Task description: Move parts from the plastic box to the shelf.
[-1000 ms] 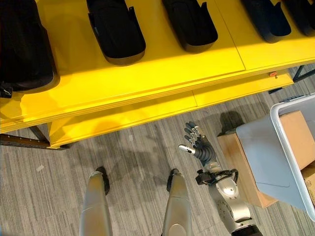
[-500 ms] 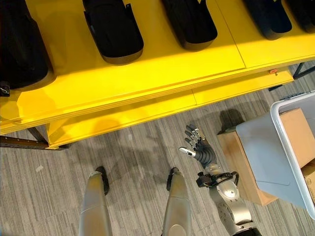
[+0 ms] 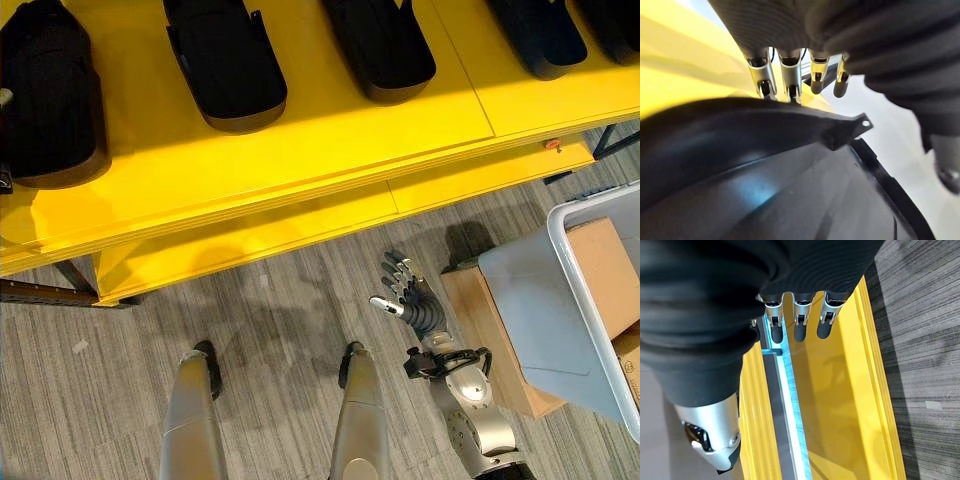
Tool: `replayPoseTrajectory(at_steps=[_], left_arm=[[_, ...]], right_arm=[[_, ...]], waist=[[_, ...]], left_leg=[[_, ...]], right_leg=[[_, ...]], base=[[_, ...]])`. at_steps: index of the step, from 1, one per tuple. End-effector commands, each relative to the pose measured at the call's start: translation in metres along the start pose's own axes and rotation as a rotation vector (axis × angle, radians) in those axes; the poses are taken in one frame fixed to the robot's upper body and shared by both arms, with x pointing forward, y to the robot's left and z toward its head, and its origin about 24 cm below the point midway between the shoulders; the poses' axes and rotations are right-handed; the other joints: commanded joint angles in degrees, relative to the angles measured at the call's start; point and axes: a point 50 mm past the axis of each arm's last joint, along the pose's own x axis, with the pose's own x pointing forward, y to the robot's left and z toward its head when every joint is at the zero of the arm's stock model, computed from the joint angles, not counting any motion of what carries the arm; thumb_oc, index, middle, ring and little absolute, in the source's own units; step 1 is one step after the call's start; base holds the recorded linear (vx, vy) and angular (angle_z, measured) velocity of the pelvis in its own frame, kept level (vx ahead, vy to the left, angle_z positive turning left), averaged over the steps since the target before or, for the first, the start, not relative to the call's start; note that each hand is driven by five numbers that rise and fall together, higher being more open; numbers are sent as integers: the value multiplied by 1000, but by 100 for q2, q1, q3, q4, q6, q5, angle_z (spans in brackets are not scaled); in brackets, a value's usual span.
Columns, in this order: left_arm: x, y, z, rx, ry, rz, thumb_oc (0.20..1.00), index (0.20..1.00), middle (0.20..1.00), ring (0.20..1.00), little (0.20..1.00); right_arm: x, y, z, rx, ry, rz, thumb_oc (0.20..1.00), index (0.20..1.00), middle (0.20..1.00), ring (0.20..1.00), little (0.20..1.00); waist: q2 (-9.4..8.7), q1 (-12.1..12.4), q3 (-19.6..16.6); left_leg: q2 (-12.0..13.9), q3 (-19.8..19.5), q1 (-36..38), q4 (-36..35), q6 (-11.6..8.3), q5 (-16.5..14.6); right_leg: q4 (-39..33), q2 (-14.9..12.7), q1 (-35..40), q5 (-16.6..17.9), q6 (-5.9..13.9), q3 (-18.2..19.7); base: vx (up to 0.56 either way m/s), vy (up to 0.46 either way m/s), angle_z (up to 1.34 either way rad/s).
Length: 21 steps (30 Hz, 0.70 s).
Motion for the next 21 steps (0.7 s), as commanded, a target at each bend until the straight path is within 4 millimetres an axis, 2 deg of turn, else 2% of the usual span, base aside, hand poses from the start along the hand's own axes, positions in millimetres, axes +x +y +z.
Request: replayPoseTrajectory(at_steps=[1, 10, 14, 15, 16, 21], left_arm=[[4, 35, 12, 29, -54, 90, 1000, 1000, 1000, 1000, 1000], [2, 34, 7, -89, -61, 81, 1000, 1000, 1000, 1000, 1000], [0, 29, -1, -170, -52, 75, 1000, 1000, 1000, 1000, 1000], [-1, 28, -1, -181, -56, 70, 1000, 1000, 1000, 1000, 1000], [-2, 22, -1, -254, -77, 52, 1000, 1000, 1000, 1000, 1000], [-5, 14, -1, -317, -98, 31, 1000, 1000, 1000, 1000, 1000]], right_arm=[[-11, -6, 11, -20, -30, 14, 1000, 1000, 1000, 1000, 1000], [-7, -7, 12, -18, -36, 8, 1000, 1000, 1000, 1000, 1000], [-5, -6, 12, -19, -41, 12, 1000, 1000, 1000, 1000, 1000], [-5, -5, 13, -18, -44, 11, 1000, 1000, 1000, 1000, 1000], [-3, -5, 14, -24, -50, 10, 1000, 1000, 1000, 1000, 1000], [-2, -4, 12, -27, -48, 5, 1000, 1000, 1000, 1000, 1000]], waist=[[160, 105, -485], [213, 162, -493], [223, 176, -495], [226, 176, -486], [249, 191, -502], [308, 211, -496]], left_leg=[[122, -263, 109, -86, 111, 142], [143, -226, 519, -367, 43, 239], [128, -210, 726, -499, 11, 280], [111, -183, 715, -584, 44, 461], [105, -156, 976, -731, 8, 494], [104, -146, 1359, -860, -38, 498]], right_leg=[[-69, 7, -120, 586, -139, 229], [-207, -8, 230, 608, -130, 192], [-299, -33, 446, 618, -128, 195], [-401, -37, 449, 779, -168, 188], [-489, -66, 678, 780, -160, 179], [-554, -98, 1057, 721, -154, 168]], base=[[0, 0, 0], [0, 0, 0], [-20, 0, 1], [-51, -14, 8], [-47, -18, 7], [42, -22, 4]])
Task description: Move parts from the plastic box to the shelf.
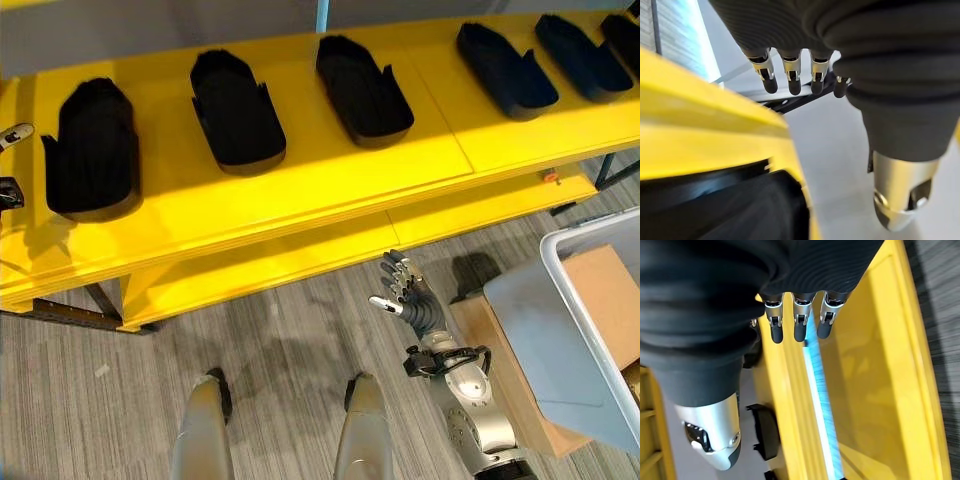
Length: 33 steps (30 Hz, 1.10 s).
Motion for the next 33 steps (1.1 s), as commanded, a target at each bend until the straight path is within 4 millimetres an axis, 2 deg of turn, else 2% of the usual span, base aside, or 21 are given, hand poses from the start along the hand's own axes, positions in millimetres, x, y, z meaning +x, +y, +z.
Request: replayPoseTrajectory(at_steps=[1, 5, 9, 10, 13, 14, 16, 19, 24, 25, 26, 31, 33], left_arm=[[2, 9, 24, -107, -125, 39, 1000, 1000, 1000, 1000, 1000], [-5, -1, 27, -119, -184, -8, 1000, 1000, 1000, 1000, 1000], [-33, -20, 14, -216, -276, -112, 1000, 1000, 1000, 1000, 1000], [-33, -20, 14, -216, -275, -110, 1000, 1000, 1000, 1000, 1000], [-55, -35, -1, -282, -288, -170, 1000, 1000, 1000, 1000, 1000], [-73, -40, -14, -309, -284, -190, 1000, 1000, 1000, 1000, 1000], [-90, -47, -25, -340, -281, -204, 1000, 1000, 1000, 1000, 1000], [-110, -53, -31, -274, -312, -224, 1000, 1000, 1000, 1000, 1000], [-138, -54, -39, -17, -396, -234, 1000, 1000, 1000, 1000, 1000], [-148, -52, -41, 140, -439, -263, 1000, 1000, 1000, 1000, 1000], [-152, -51, -42, 180, -452, -268, 1000, 1000, 1000, 1000, 1000], [-167, -33, -46, 684, -584, -328, 1000, 1000, 1000, 1000, 1000], [-167, -29, -48, 756, -599, -331, 1000, 1000, 1000, 1000, 1000]], right_arm=[[-6, -2, 12, -20, -52, 8, 1000, 1000, 1000, 1000, 1000], [-7, -3, 13, -22, -59, -3, 1000, 1000, 1000, 1000, 1000], [-11, -8, 13, -24, -66, -44, 1000, 1000, 1000, 1000, 1000], [-11, -8, 13, -25, -65, -43, 1000, 1000, 1000, 1000, 1000], [-14, -8, 12, -29, -65, -58, 1000, 1000, 1000, 1000, 1000], [-16, -11, 12, -33, -66, -76, 1000, 1000, 1000, 1000, 1000], [-16, -12, 14, -39, -76, -87, 1000, 1000, 1000, 1000, 1000], [-15, -13, 16, -44, -89, -100, 1000, 1000, 1000, 1000, 1000], [-14, -15, 23, -58, -119, -98, 1000, 1000, 1000, 1000, 1000], [-14, -16, 26, -67, -138, -101, 1000, 1000, 1000, 1000, 1000], [-14, -18, 27, -68, -141, -108, 1000, 1000, 1000, 1000, 1000], [-15, -21, 37, -106, -177, -110, 1000, 1000, 1000, 1000, 1000], [-15, -22, 38, -114, -181, -116, 1000, 1000, 1000, 1000, 1000]], waist=[[123, 83, -271], [166, 114, -228], [166, 185, -134], [170, 179, -137], [143, 217, -123], [124, 238, -116], [102, 249, -102], [82, 275, -71], [23, 356, 69], [5, 386, 124], [5, 399, 143], [-27, 493, 241], [-33, 504, 249]], left_leg=[[106, -257, 158, 4, 39, 284], [104, -241, 345, -103, 18, 302], [67, -243, 482, -169, 15, 336], [67, -243, 482, -169, 15, 336], [54, -255, 478, -187, 15, 354], [52, -250, 485, -196, 18, 360], [51, -245, 498, -203, 27, 357], [44, -250, 501, -199, 37, 349], [39, -228, 561, -221, 55, 330], [41, -215, 575, -234, 58, 323], [41, -214, 586, -245, 62, 324], [20, -233, 600, -214, 81, 276], [11, -235, 605, -213, 86, 274]], right_leg=[[-250, -107, 101, 847, -101, 284], [-312, -126, 272, 841, -102, 272], [-346, -139, 425, 830, -135, 254], [-347, -139, 426, 830, -135, 253], [-350, -136, 437, 819, -164, 238], [-336, -123, 417, 816, -178, 237], [-335, -117, 418, 810, -190, 232], [-314, -106, 412, 792, -210, 238], [-279, -110, 428, 773, -218, 229], [-272, -113, 430, 759, -221, 226], [-268, -115, 431, 756, -218, 229], [-240, -140, 471, 711, -207, 208], [-227, -150, 467, 702, -202, 202]], base=[[42, -26, 1], [10, -7, 0], [-1, -6, 2], [-4, -11, 6], [2, -13, 9], [5, -4, 7], [0, 0, 0], [3, 1, 1], [0, 0, 0], [0, 0, 0], [0, 0, 0], [0, 0, 0], [0, 0, 0]])
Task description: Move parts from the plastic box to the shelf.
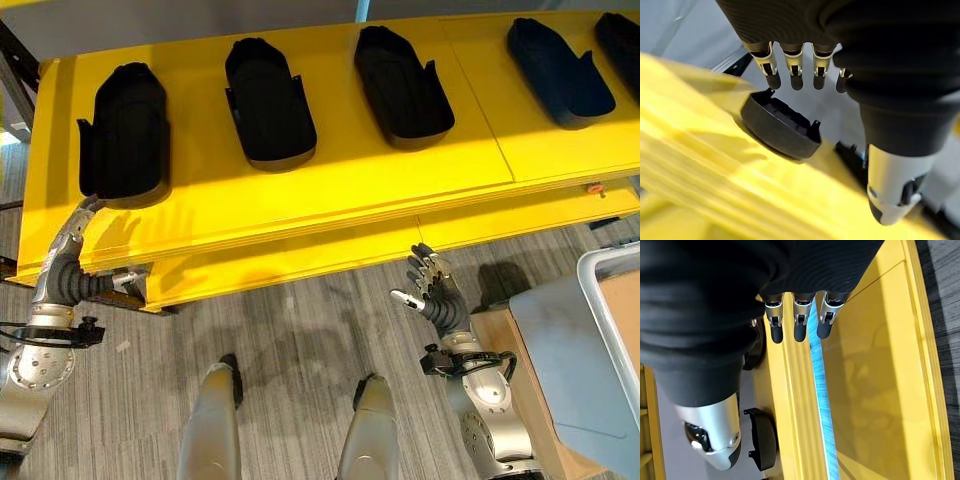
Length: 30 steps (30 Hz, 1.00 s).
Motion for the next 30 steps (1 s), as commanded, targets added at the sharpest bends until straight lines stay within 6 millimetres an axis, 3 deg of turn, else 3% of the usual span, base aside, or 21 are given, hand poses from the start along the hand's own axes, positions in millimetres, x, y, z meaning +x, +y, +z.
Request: replayPoseTrajectory(at_steps=[1, 10, 18, 30], left_arm=[[8, 20, 7, 191, -94, 61, 1000, 1000, 1000, 1000, 1000], [1, 24, -18, 438, -42, -30, 1000, 1000, 1000, 1000, 1000], [11, 26, -22, 462, -21, -14, 1000, 1000, 1000, 1000, 1000], [22, -1, -37, 470, 41, -106, 1000, 1000, 1000, 1000, 1000]], right_arm=[[-3, -6, 23, -57, -120, 0, 1000, 1000, 1000, 1000, 1000], [-3, -10, 28, -75, -141, -12, 1000, 1000, 1000, 1000, 1000], [-3, -13, 30, -90, -138, -25, 1000, 1000, 1000, 1000, 1000], [-1, -12, 33, -102, -153, -29, 1000, 1000, 1000, 1000, 1000]], waist=[[-14, 15, -341], [6, 15, -305], [2, -36, -315], [-21, -132, -271]], left_leg=[[121, -241, 217, -91, 73, 296], [109, -237, 182, -24, 93, 267], [107, -217, 97, 40, 108, 247], [130, -181, 16, 154, 113, 225]], right_leg=[[-199, -13, 33, 818, -203, 286], [-149, -11, -16, 821, -201, 318], [-111, 12, -115, 821, -217, 365], [-18, 37, -230, 803, -232, 437]], base=[[0, 0, 0], [0, 0, 0], [0, 0, 0], [1, 9, -3]])
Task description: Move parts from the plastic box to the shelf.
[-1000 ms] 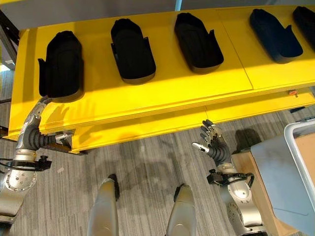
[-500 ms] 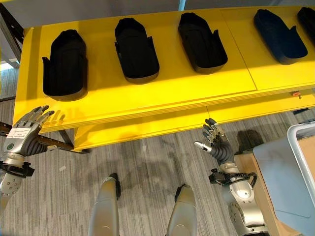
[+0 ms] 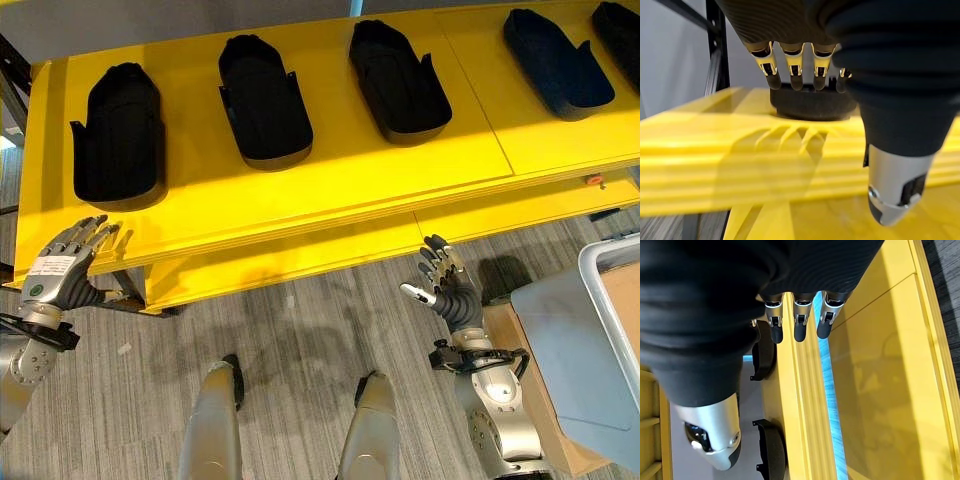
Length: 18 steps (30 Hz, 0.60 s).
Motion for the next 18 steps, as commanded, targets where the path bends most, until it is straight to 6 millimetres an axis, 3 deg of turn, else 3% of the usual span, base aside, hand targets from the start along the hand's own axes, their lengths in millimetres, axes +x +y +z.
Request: replayPoseTrajectory(at_steps=[1, 9, 18], left_arm=[[8, 9, -10, 55, 24, 44, 1000, 1000, 1000, 1000, 1000], [18, -15, -10, 26, 70, -29, 1000, 1000, 1000, 1000, 1000], [30, -20, -10, 7, 109, -35, 1000, 1000, 1000, 1000, 1000]], right_arm=[[0, -5, 21, -79, -105, 9, 1000, 1000, 1000, 1000, 1000], [0, -4, 21, -84, -100, 6, 1000, 1000, 1000, 1000, 1000], [1, -2, 20, -78, -99, 17, 1000, 1000, 1000, 1000, 1000]], waist=[[-81, -32, -329], [-97, -103, -338], [-123, -166, -371]], left_leg=[[126, -221, 85, -104, 97, 399], [153, -208, 21, -32, 91, 387], [169, -196, -52, 23, 91, 382]], right_leg=[[-46, 37, -169, 806, -240, 332], [27, 75, -279, 798, -253, 390], [72, 94, -377, 798, -264, 420]], base=[[0, 0, 0], [2, 5, -2], [0, 3, -1]])
